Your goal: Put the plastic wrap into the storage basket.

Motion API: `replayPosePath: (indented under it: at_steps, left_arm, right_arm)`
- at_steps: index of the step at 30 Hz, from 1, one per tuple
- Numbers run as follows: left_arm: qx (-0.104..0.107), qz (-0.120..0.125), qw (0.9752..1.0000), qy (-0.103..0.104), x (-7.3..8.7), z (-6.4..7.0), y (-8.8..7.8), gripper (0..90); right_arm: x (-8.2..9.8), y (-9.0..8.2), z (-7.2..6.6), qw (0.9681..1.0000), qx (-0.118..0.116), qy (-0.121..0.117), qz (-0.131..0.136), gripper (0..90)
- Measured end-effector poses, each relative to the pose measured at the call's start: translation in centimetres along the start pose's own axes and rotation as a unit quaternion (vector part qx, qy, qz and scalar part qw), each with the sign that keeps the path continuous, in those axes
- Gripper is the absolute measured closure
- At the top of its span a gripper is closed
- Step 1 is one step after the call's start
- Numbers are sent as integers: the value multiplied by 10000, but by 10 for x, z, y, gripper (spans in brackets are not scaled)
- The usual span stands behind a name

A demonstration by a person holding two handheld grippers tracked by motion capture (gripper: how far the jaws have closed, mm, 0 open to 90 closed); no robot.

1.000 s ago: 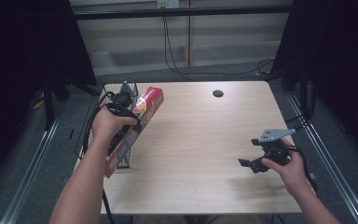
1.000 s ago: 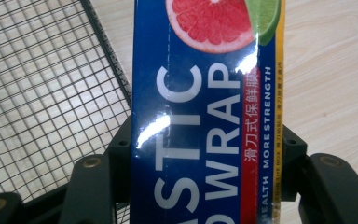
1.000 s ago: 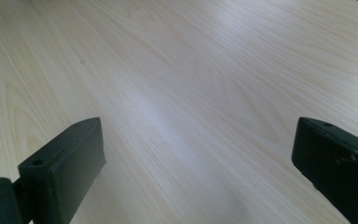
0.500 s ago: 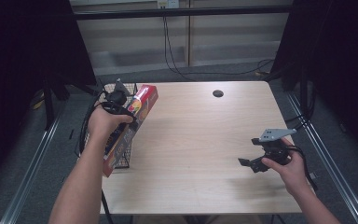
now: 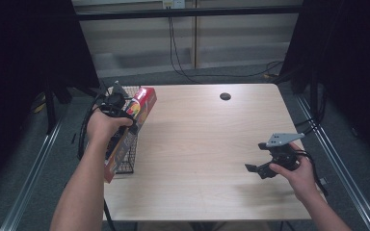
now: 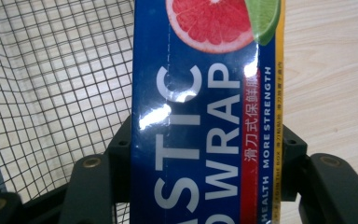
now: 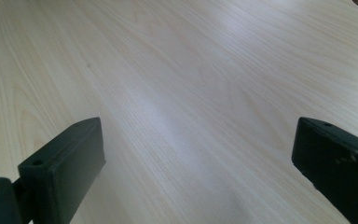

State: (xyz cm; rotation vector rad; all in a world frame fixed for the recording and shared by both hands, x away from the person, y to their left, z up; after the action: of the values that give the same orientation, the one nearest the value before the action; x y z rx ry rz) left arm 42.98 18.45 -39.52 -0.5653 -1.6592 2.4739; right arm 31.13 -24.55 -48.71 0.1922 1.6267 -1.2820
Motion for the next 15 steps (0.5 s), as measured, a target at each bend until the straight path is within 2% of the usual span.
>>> replayPosePath:
  at_steps: [7,15]
  left_arm:
    - [-29,105,9998,-144,1,-7,-3,424]
    - [-166,154,9993,-313,4,-18,-6,424]
  right_arm:
    - [0,0,0,10000,13,14,8,21]
    - [0,0,-1,10000,-28,-23,-19,21]
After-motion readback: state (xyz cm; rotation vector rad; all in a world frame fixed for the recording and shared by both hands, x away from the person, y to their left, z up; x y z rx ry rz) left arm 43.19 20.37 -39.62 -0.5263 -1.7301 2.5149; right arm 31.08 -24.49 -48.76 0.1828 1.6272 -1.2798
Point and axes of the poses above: each handheld gripper's, and its own axes: y roughly forward along the jaws, x roughly out of its underside, z roughly to its right, the point moved 6 cm from there along y, roughly forward along the jaws, and after that the axes turned 12 degrees about x, right-handed, at the moved point
